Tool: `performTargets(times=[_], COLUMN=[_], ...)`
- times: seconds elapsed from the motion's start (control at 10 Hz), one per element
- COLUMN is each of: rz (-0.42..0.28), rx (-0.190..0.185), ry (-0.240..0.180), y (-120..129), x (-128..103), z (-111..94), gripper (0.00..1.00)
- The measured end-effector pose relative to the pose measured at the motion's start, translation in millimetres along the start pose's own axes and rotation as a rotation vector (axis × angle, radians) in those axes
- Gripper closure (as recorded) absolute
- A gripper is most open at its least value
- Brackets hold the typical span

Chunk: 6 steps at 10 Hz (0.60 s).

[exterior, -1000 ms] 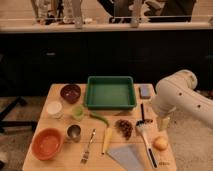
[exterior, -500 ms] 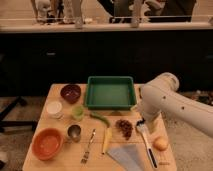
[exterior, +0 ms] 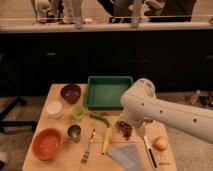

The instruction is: Place banana in plastic cup

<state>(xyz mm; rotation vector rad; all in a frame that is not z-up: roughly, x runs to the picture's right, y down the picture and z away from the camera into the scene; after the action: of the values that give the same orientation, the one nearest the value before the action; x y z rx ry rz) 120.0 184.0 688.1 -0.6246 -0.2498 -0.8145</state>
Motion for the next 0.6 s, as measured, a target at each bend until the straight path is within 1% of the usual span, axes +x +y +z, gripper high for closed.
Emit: performTargets(times=[0.6], rz=[0.002], rx=[-0.001], ry=[0.000], y=[0.9], x=[0.6], z=[0.6], gripper=[0.20])
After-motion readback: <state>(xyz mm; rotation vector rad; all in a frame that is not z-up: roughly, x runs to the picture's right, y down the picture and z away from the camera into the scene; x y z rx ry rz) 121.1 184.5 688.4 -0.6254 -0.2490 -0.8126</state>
